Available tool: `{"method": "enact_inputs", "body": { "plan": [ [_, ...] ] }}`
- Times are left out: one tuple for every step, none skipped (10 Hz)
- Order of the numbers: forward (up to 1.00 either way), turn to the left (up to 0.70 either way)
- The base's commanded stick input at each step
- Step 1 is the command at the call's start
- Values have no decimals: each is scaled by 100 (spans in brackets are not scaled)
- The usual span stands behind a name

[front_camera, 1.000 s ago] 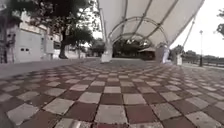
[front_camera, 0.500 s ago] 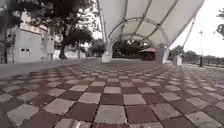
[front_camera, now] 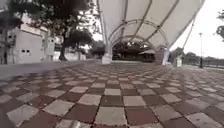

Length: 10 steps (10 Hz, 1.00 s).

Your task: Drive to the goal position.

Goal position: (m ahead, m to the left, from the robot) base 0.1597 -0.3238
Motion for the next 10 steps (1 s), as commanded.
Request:
{"method": "enact_inputs", "body": {
  "plan": [
    [56,1],
    [45,1],
    [33,0],
    [22,0],
    [11,0],
    [0,0],
    [0,0],
    [0,0],
    [0,0],
    [0,0]
  ]
}}
